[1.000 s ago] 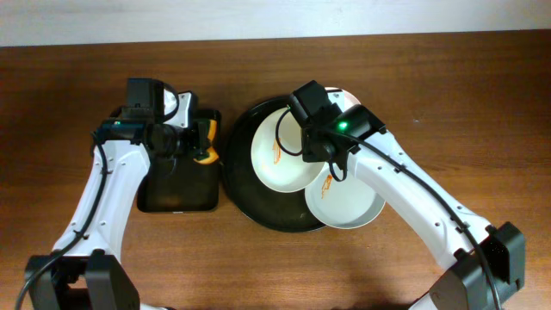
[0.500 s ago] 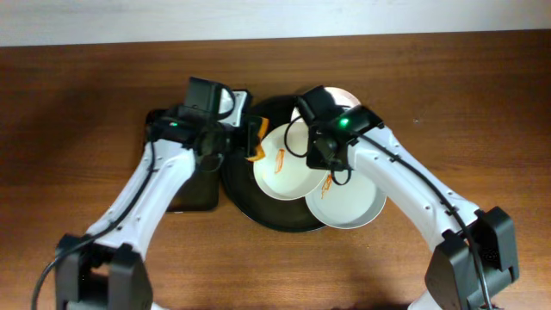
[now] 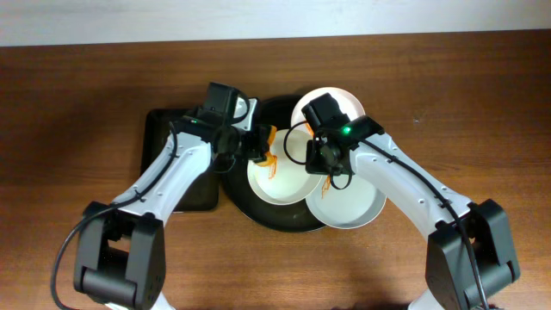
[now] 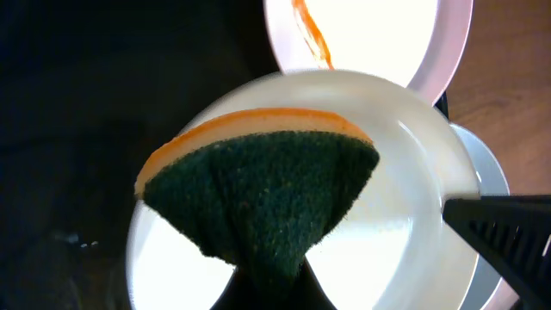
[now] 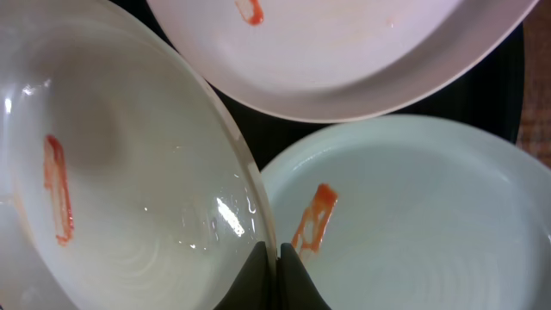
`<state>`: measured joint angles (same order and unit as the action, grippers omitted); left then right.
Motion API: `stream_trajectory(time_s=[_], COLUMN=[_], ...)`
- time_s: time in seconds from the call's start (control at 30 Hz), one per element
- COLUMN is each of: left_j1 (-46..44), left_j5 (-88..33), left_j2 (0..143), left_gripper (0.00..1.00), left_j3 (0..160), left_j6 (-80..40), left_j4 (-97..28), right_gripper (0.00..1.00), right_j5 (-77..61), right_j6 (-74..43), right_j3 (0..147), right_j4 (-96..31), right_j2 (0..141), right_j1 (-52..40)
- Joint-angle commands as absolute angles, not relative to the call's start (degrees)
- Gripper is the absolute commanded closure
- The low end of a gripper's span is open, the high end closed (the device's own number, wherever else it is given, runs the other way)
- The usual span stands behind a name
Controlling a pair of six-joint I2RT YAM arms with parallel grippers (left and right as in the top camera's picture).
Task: Clean dirty plates on tray and stack at the side
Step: 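Bring the held sponge to the tilted white plate with the left gripper, then scrub the white plate's sauce with the sponge in the left gripper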
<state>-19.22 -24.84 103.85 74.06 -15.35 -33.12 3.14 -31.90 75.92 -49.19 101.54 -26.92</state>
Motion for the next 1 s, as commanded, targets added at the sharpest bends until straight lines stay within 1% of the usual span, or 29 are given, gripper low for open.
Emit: stream_trajectory(time_s=[0.0,0.13,0.23,0.53,0.97], left_j1=[-22.2,-24.0,-24.9,-25.9,-25.9], left_j5=[-22.5,-22.2,-18.8,-18.5,-17.5], left_j2=[104.4,104.4,104.5,104.5,107.4], left_gripper=[1.00,1.00,1.00,1.00,1.00], left_j3=[71.6,69.8,68.8,61.7,61.0], left_j6=[-15.8,-15.8,-15.8,-15.8,-15.8], left_j4=[-33.0,-33.0,-32.8,-21.5,-16.3], right_gripper=[0.96,0.96,0.96,0.96,0.96], right_j5=[4.3,4.3,3.0,2.1,1.9], right_j6=[-30.4,-30.4,-30.5,-32.0,-32.0], right_j3=[75.5,75.5,75.5,75.4,72.6], right_j4=[-49.0,-49.0,-49.1,-49.7,-46.3], right_j2=[101.6,101.6,101.6,101.6,101.6], right_j1=[-27.0,-27.0,-27.0,-27.0,-27.0])
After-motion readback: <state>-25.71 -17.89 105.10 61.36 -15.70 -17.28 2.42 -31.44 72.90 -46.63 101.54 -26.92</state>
